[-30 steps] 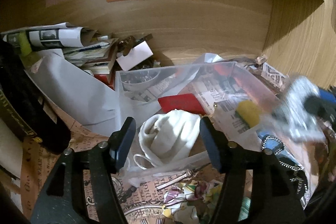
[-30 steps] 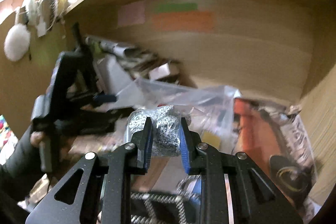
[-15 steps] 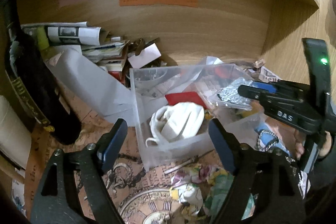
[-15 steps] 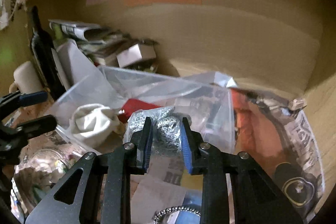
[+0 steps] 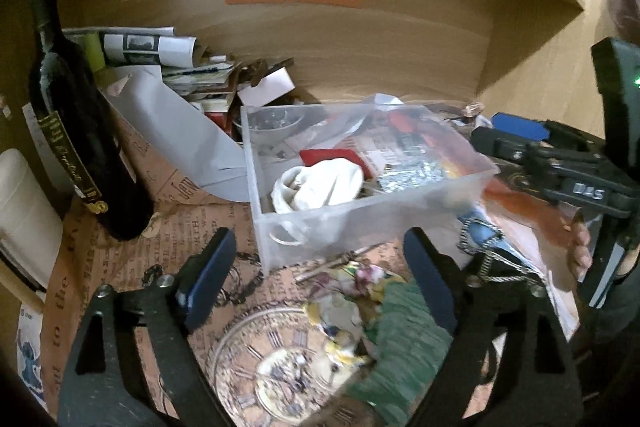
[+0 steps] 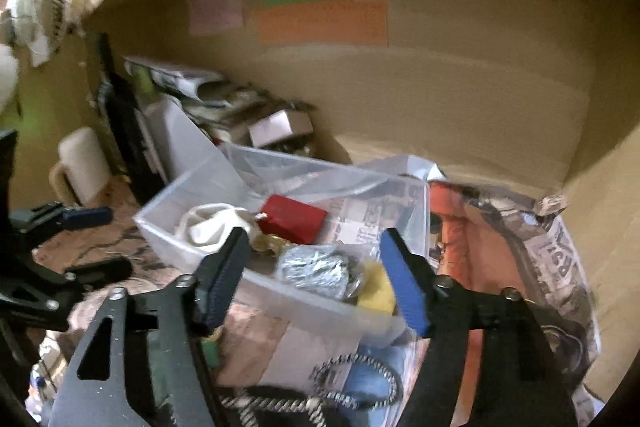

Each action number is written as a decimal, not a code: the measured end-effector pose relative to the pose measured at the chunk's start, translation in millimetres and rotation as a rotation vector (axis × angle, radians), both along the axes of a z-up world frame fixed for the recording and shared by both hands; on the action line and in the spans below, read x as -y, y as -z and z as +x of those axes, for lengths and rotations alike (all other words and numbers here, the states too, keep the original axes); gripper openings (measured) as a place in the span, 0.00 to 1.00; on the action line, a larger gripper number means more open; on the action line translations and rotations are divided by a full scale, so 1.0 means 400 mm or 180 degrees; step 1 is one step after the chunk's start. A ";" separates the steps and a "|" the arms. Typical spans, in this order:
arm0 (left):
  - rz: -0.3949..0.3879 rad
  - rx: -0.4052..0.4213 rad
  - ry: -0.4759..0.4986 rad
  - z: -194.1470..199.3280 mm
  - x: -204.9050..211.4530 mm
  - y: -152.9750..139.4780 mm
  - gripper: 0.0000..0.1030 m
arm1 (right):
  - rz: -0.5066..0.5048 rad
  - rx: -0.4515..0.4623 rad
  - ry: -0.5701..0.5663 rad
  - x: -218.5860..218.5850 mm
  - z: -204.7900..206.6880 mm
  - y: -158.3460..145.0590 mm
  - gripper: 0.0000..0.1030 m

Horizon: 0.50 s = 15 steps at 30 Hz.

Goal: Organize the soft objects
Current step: 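Grasp the green knit glove with the left gripper while the right grasps the black chain cap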

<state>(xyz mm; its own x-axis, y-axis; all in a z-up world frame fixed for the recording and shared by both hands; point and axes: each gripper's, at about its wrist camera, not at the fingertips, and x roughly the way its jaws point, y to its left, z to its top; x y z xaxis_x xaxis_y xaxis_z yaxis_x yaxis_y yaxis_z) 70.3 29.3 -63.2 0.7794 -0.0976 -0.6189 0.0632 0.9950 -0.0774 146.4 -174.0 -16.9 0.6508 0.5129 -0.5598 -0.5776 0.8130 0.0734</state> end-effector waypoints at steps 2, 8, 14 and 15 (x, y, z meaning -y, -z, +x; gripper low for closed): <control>0.0005 0.0021 0.0029 -0.020 0.011 -0.003 0.88 | 0.0029 0.0091 -0.0018 0.013 -0.041 -0.018 0.71; 0.0038 -0.0031 0.0106 -0.073 0.049 0.015 0.88 | 0.0091 0.0211 -0.0029 0.040 -0.141 -0.032 0.75; 0.0024 -0.0260 0.0103 -0.106 0.058 0.078 0.88 | 0.0096 0.0075 -0.0061 0.056 -0.211 0.015 0.77; 0.0009 -0.0308 0.0093 -0.110 0.058 0.092 0.88 | 0.0089 0.0037 -0.0065 0.056 -0.218 0.026 0.77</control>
<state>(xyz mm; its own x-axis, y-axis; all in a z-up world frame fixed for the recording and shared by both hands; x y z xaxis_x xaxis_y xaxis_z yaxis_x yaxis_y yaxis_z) 26.1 6.2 -99.8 0.7127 -0.1175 -0.6915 0.0844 0.9931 -0.0817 59.3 -196.4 -27.2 0.6463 0.5415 -0.5376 -0.5951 0.7987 0.0892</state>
